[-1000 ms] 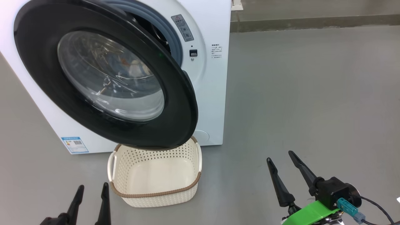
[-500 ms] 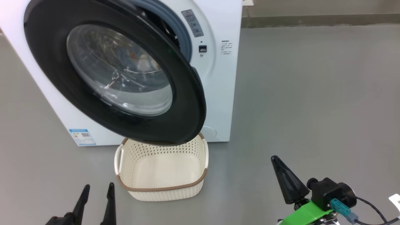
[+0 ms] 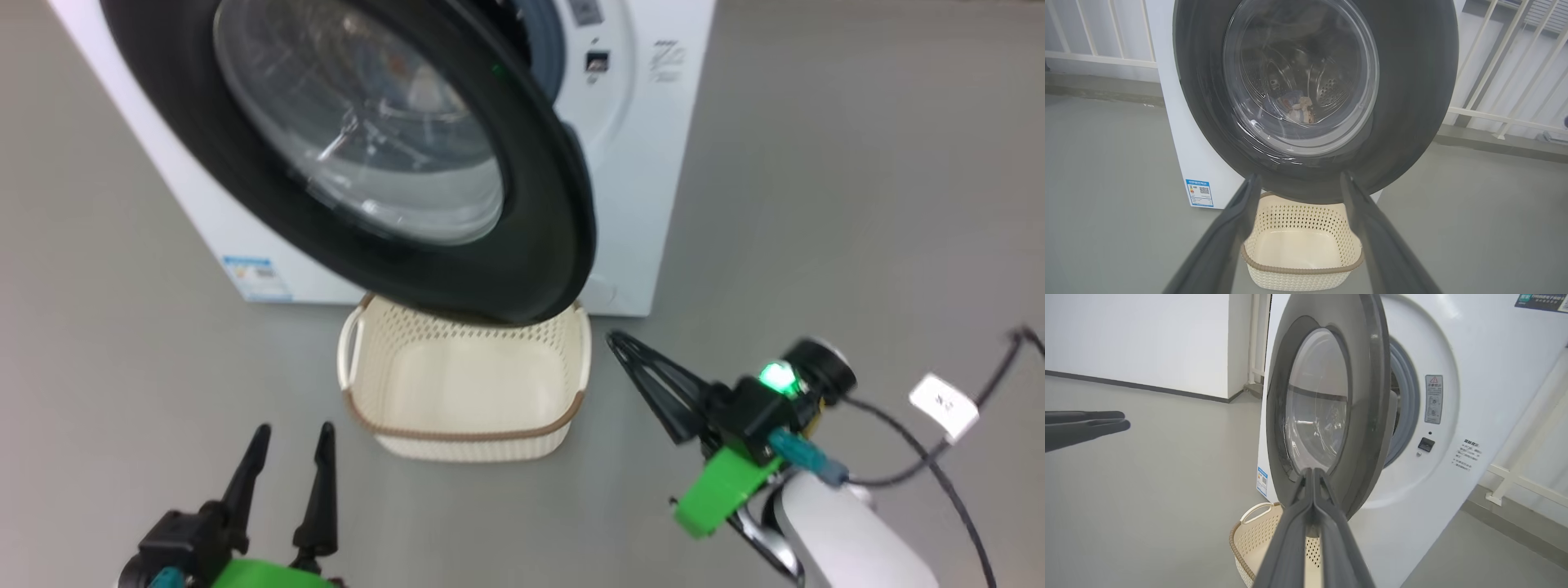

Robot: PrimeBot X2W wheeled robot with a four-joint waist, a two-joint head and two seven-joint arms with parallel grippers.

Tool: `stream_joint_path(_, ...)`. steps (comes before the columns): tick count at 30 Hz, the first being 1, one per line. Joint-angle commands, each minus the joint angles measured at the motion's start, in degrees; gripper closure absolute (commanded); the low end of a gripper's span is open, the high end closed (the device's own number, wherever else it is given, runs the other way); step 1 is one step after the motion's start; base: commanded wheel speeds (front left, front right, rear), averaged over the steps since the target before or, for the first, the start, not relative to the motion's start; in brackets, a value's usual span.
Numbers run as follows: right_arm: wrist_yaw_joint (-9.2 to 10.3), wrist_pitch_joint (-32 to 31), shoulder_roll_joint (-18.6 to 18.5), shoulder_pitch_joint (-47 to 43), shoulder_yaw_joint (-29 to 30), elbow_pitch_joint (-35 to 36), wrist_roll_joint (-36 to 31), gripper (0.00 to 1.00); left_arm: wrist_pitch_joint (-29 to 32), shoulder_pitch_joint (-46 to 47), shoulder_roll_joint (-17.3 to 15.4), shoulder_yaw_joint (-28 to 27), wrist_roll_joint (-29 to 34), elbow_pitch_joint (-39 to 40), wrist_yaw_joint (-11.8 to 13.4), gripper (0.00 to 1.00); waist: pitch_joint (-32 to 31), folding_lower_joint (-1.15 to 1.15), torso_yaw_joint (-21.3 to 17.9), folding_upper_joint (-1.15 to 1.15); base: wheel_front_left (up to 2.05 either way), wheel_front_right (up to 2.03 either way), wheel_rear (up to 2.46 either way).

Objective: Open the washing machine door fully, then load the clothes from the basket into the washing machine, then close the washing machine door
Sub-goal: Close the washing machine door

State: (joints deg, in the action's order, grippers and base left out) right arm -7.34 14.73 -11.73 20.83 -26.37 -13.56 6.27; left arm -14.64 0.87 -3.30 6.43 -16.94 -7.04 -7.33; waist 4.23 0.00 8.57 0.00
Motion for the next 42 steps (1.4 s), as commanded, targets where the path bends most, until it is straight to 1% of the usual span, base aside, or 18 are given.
stream_joint_path(1,-0.14,0.3,-0.4,2.8,-2.2,0.7,0.9,1.00,-0.4,2.7,-0.3,-1.3,-0.7,1.0,-0.2,0.00,3.5,0.00,3.3,0.00,0.00,0.00,0.00)
stream_joint_path(6,-0.14,0.3,-2.3,8.8,-5.6,-2.0,2.8,1.00,-0.4,4.9,-0.1,0.0,-1.2,0.4,-0.2,0.00,6.4,0.00,5.9,0.00,0.00,0.00,0.00)
stream_joint_path(13,-0.14,0.3,-3.3,14.4,-7.3,-5.9,5.2,1.00,-0.4,7.6,0.1,1.4,-1.8,0.0,-0.2,0.00,10.1,0.00,8.9,0.00,0.00,0.00,0.00)
stream_joint_path(20,-0.14,0.3,-4.2,18.6,-8.3,-8.4,6.2,1.00,-0.4,9.4,0.3,2.3,-2.3,-0.3,-0.2,0.00,13.1,0.00,10.3,0.00,0.00,0.00,0.00)
stream_joint_path(29,-0.14,0.3,-4.3,20.6,-5.3,-10.0,6.5,1.00,-0.4,11.5,0.3,3.7,-2.3,-0.8,-0.2,0.00,15.0,0.00,11.1,0.00,0.00,0.00,0.00)
stream_joint_path(36,-0.14,0.3,-4.3,22.9,-3.3,-10.7,5.4,1.00,-0.4,12.6,0.4,3.9,-2.5,-0.3,-0.2,0.00,17.5,0.00,11.3,0.00,0.00,0.00,0.00)
stream_joint_path(42,-0.14,0.3,-4.3,25.6,-0.1,-11.5,3.9,1.00,-0.4,13.8,0.4,5.0,-2.7,-0.2,-0.2,0.00,20.1,0.00,11.4,0.00,0.00,0.00,0.00)
